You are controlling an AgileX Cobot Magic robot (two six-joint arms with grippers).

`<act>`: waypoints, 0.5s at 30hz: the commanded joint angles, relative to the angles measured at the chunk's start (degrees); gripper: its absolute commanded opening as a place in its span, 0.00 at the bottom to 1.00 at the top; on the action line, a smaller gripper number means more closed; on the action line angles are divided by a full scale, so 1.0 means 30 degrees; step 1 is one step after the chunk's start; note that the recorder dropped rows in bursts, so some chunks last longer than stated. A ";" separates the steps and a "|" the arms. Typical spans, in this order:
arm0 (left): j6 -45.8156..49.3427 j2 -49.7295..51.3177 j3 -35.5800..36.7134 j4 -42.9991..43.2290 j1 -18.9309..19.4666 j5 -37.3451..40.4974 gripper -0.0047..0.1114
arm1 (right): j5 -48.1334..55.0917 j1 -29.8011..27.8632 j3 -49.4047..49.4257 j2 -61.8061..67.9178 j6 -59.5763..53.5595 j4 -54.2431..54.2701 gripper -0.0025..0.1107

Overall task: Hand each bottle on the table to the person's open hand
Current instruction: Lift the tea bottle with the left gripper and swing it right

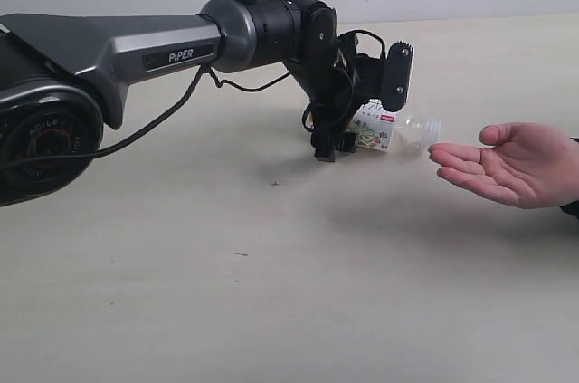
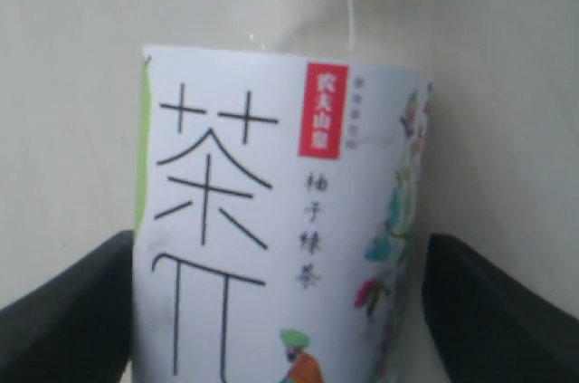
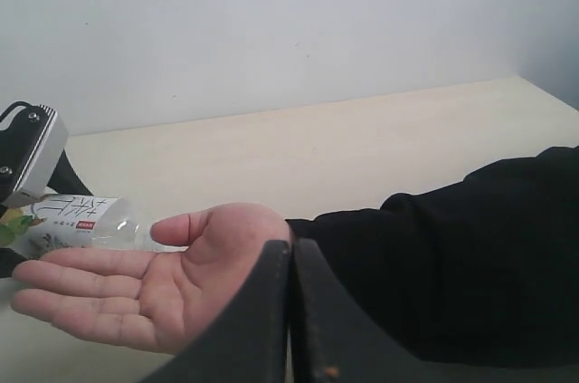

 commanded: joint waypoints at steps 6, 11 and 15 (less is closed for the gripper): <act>-0.1812 -0.0464 -0.0112 -0.0015 -0.0142 0.0414 0.05 | -0.0159 0.0038 0.0084 -0.0106 0.0009 -0.0076 0.02; -0.4368 -0.1948 -0.0112 0.0023 -0.0142 0.1943 0.05 | -0.0159 0.0038 0.0084 -0.0106 0.0009 -0.0076 0.02; -0.9766 -0.3981 -0.0112 0.0023 -0.0142 0.2894 0.04 | -0.0159 0.0038 0.0084 -0.0106 0.0009 -0.0076 0.02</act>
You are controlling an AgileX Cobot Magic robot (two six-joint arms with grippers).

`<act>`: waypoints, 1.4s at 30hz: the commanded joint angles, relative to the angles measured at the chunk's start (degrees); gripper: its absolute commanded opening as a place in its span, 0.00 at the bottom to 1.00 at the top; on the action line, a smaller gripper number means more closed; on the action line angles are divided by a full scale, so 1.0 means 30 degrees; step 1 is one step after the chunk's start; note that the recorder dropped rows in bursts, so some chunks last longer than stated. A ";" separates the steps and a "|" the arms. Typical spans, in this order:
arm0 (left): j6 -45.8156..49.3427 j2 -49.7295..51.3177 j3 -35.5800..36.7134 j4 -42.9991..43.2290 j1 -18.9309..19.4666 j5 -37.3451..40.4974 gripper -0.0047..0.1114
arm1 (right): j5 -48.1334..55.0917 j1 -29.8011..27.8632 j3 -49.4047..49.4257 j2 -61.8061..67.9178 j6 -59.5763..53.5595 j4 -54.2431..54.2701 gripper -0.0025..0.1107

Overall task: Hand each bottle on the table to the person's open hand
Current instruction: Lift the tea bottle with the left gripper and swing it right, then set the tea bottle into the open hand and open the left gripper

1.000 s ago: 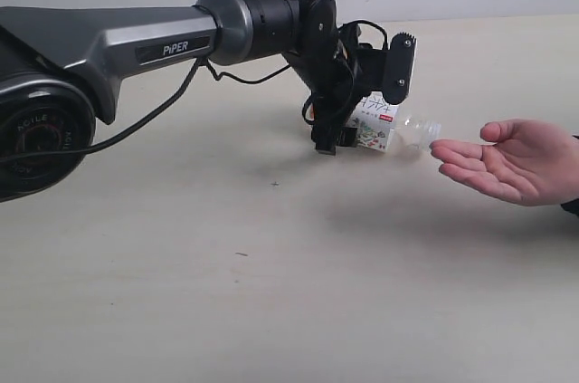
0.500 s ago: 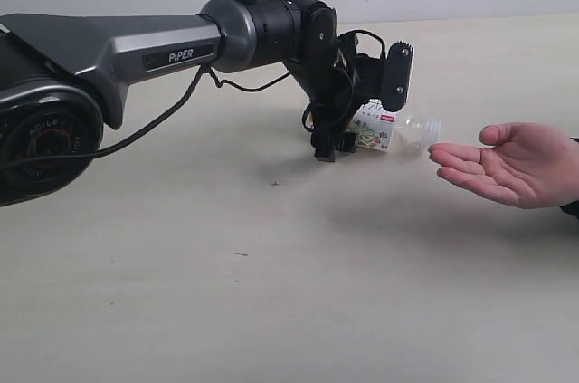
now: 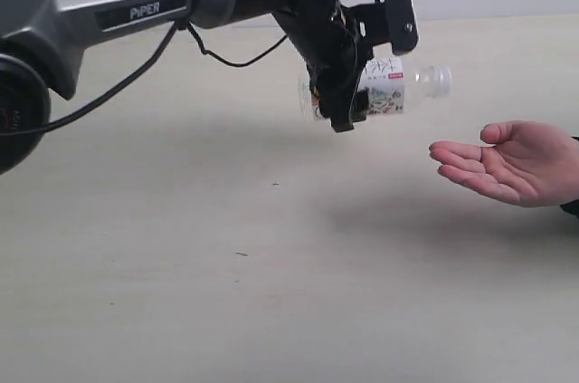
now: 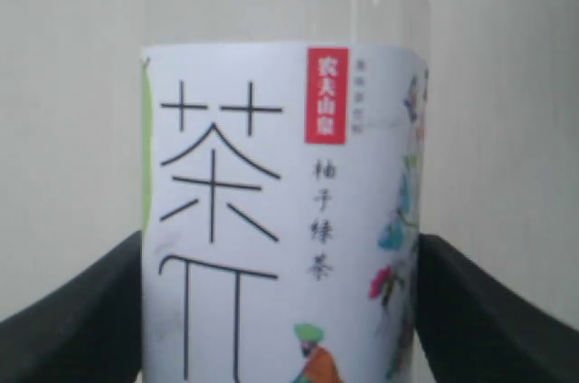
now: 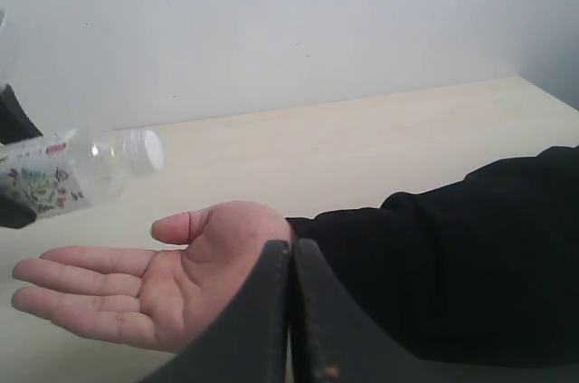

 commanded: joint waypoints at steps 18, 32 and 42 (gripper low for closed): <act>-2.2706 -0.4100 -0.0112 -0.0797 -0.2741 0.4624 0.04 | -0.0159 0.0038 0.0084 -0.0106 0.0009 -0.0076 0.02; -2.9963 -0.3857 -0.0112 -0.1393 -0.4568 0.1329 0.04 | -0.0159 0.0038 0.0084 -0.0106 0.0009 -0.0076 0.02; -3.0896 -0.2314 -0.0112 -0.3959 -0.4568 0.0679 0.04 | -0.0159 0.0038 0.0084 -0.0106 0.0009 -0.0076 0.02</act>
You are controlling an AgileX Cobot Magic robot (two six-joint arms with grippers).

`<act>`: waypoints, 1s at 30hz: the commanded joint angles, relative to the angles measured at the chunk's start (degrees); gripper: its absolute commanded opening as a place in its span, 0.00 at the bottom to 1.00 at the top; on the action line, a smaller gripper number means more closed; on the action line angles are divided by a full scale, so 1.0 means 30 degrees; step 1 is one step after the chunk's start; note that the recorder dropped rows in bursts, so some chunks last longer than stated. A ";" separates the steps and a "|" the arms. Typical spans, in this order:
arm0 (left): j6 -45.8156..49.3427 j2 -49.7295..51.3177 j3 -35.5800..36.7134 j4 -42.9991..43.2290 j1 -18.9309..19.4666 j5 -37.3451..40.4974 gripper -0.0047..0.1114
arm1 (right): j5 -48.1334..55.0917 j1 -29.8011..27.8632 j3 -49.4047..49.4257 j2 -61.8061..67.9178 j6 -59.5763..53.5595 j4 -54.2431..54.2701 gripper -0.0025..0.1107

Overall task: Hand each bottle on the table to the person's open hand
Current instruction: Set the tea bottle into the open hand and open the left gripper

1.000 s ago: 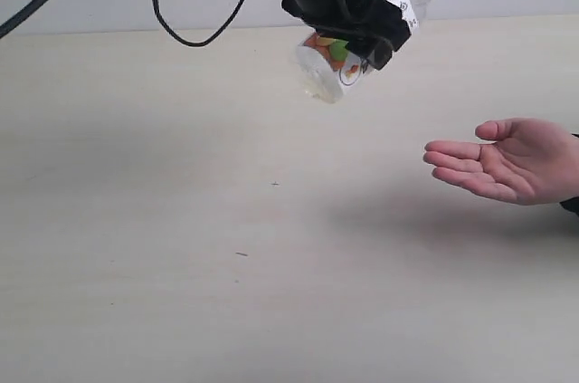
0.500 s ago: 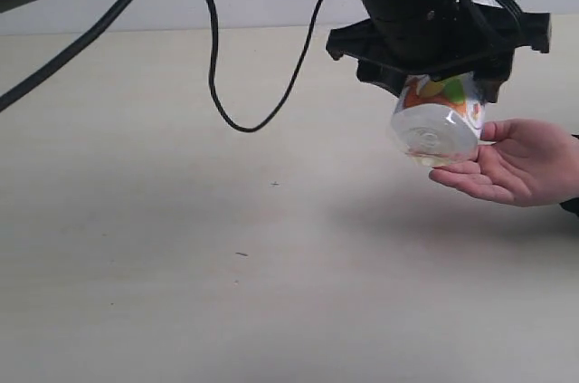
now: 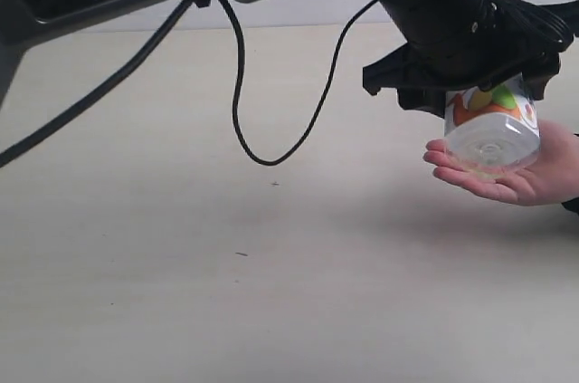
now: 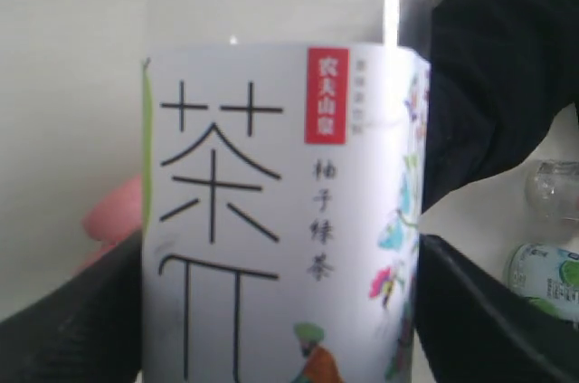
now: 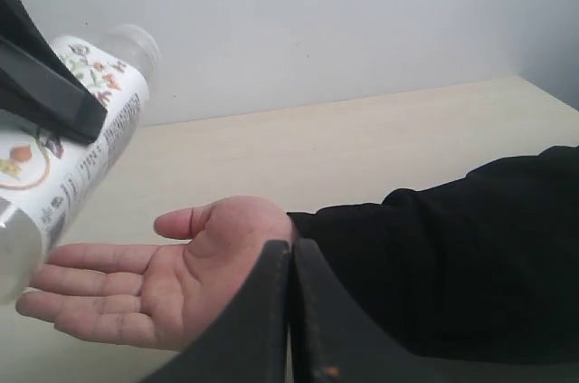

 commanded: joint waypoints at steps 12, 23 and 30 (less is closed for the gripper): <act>-0.0373 0.2273 -0.0067 -0.3821 -0.0069 -0.1735 0.04 | -0.0159 0.0038 0.0084 -0.0106 0.0009 -0.0076 0.02; 0.0951 0.2321 -0.0067 -0.4617 -0.0216 -0.1885 0.19 | -0.0159 0.0038 0.0084 -0.0106 0.0009 -0.0076 0.02; 0.1505 0.2321 -0.0067 -0.4541 -0.0216 -0.2175 0.57 | -0.0159 0.0038 0.0084 -0.0106 0.0009 -0.0076 0.02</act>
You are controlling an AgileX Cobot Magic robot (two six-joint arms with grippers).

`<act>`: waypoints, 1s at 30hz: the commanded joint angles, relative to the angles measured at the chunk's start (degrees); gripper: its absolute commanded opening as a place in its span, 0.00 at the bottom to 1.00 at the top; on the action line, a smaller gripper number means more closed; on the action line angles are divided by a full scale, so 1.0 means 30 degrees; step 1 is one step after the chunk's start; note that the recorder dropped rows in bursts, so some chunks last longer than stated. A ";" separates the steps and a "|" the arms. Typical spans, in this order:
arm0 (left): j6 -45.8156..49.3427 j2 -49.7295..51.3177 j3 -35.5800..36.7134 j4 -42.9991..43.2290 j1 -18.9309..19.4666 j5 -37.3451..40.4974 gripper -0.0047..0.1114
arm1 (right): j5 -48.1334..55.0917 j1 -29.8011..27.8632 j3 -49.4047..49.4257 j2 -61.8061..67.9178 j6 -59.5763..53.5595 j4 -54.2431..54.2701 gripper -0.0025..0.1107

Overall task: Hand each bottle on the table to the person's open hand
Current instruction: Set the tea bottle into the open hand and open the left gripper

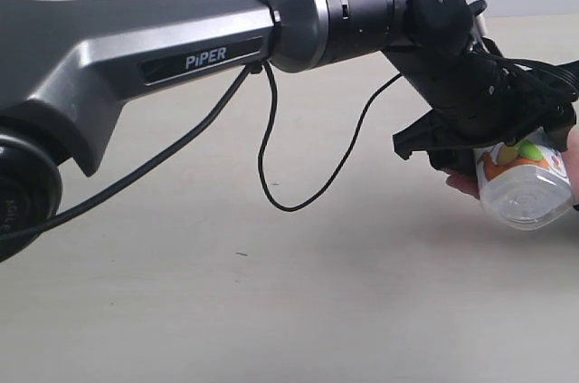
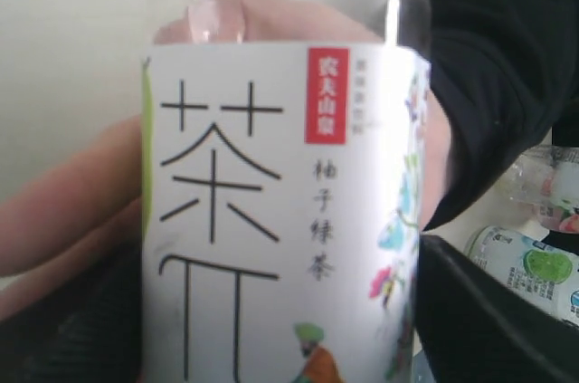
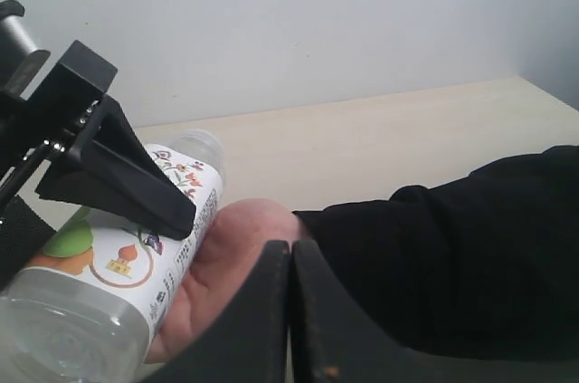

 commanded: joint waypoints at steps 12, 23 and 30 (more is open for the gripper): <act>0.1757 -0.0045 -0.0067 -0.0014 -0.0085 -0.0525 0.76 | -0.0159 0.0038 0.0084 -0.0106 0.0009 -0.0076 0.02; 0.2752 -0.0257 -0.0067 0.0172 -0.0085 -0.0225 0.76 | -0.0159 0.0038 0.0084 -0.0106 0.0009 -0.0076 0.02; 0.2796 -0.0809 -0.0067 0.0743 -0.0085 -0.0107 0.76 | -0.0159 0.0038 0.0084 -0.0106 0.0009 -0.0076 0.02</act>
